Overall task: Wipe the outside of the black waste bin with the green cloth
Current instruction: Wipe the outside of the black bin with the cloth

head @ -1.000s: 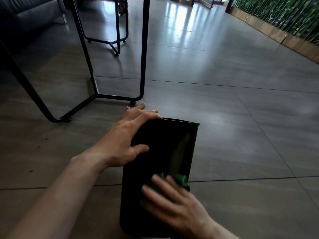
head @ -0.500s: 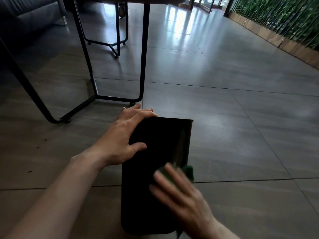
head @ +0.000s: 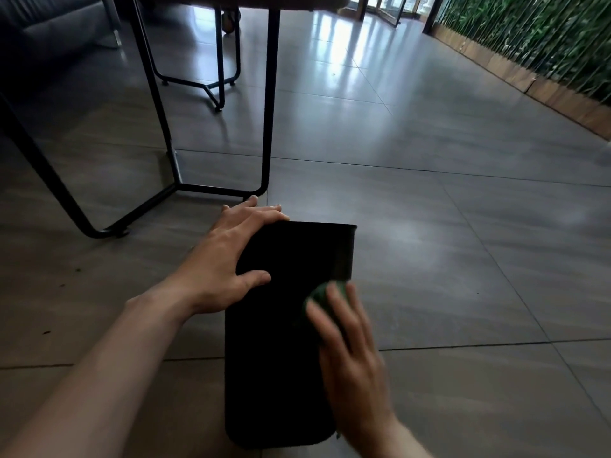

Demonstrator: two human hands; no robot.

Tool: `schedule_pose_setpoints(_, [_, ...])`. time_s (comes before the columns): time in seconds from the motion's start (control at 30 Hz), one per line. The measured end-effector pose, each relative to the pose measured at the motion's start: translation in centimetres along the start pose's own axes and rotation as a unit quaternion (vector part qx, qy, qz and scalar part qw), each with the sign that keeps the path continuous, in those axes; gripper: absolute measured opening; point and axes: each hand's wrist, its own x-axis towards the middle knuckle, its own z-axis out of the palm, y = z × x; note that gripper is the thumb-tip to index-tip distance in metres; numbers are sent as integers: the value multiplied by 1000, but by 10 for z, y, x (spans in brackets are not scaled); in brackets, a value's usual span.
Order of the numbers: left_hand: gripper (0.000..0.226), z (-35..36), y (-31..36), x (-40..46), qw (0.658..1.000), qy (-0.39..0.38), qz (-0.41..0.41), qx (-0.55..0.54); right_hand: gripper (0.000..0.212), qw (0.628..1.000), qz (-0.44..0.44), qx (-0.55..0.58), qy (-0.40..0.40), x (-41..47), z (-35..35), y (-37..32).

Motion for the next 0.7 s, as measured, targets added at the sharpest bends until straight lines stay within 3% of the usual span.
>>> schedule_pose_setpoints(0.1, [84, 2, 1, 0, 1000, -2, 7, -2, 38, 999, -37, -6, -37, -39, -6, -2])
schedule_pose_setpoints(0.33, [84, 3, 2, 2, 1000, -10, 6, -4, 52, 983, 139, 91, 77, 91, -8, 11])
schedule_pose_setpoints(0.47, [85, 0, -5, -1, 1000, -1, 3, 0, 49, 994, 88, 47, 39, 43, 6, -1])
schedule_pose_setpoints(0.6, [85, 2, -5, 2, 1000, -6, 7, -2, 60, 998, 35, 36, -36, -35, 0, -6])
schedule_pose_setpoints(0.7, [85, 7, -3, 7, 1000, -4, 16, 6, 52, 996, 70, 55, -28, -8, -6, 2])
